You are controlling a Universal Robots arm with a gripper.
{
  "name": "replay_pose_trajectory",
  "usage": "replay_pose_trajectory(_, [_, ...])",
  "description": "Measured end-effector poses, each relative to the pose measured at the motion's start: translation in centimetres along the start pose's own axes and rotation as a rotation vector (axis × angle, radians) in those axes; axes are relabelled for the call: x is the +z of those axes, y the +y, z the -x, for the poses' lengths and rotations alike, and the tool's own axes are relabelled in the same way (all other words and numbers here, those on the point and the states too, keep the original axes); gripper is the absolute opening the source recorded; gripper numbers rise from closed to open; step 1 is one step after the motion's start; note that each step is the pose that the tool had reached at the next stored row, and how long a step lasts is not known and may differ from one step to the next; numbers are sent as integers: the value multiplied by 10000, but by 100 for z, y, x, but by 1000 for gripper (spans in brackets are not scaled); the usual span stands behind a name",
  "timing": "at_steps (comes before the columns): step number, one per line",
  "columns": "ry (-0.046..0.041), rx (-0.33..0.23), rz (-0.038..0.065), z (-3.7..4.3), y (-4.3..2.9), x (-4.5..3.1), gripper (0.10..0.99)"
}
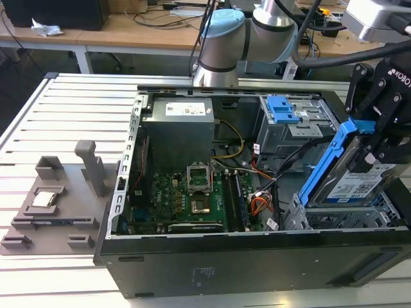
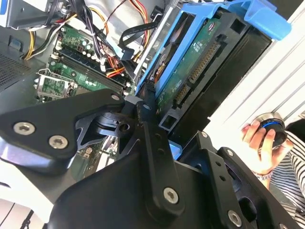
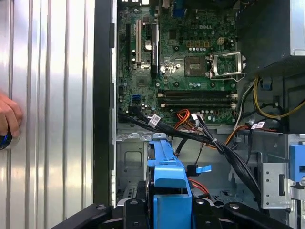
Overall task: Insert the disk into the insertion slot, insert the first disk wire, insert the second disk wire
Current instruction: 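Insert the disk into the insertion slot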
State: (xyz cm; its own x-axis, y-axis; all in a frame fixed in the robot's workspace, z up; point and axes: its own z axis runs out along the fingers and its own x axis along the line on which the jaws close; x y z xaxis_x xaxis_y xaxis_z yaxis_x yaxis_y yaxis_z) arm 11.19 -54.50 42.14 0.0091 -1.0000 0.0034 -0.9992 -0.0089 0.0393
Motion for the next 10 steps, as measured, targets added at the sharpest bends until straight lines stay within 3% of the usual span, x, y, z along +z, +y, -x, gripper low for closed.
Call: replay_pose_trajectory(10, [0,0,0,1,-8,219,365])
